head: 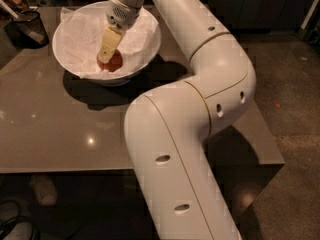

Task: Pick apple from white bowl

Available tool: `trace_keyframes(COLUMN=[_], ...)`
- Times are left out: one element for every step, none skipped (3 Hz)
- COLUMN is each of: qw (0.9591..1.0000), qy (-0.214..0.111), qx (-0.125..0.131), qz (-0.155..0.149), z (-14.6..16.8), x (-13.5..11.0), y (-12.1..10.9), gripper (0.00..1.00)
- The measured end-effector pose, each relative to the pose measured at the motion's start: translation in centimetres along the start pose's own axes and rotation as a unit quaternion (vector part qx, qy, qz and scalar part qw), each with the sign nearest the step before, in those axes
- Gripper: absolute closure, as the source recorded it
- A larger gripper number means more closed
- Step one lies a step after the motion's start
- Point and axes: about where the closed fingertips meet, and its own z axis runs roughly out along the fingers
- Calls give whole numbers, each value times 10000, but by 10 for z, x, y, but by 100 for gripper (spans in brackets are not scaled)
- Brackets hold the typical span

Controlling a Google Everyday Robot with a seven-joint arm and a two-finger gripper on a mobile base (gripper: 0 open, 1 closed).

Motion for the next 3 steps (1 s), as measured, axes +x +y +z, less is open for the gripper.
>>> trace_keyframes(qw=[9999, 9999, 9998], qy=[48, 83, 109], qx=[-62, -119, -161], qz=[63, 93, 103], z=[6, 12, 17], x=[5, 8, 8], y=[-1, -1, -1], gripper=[28, 28, 27])
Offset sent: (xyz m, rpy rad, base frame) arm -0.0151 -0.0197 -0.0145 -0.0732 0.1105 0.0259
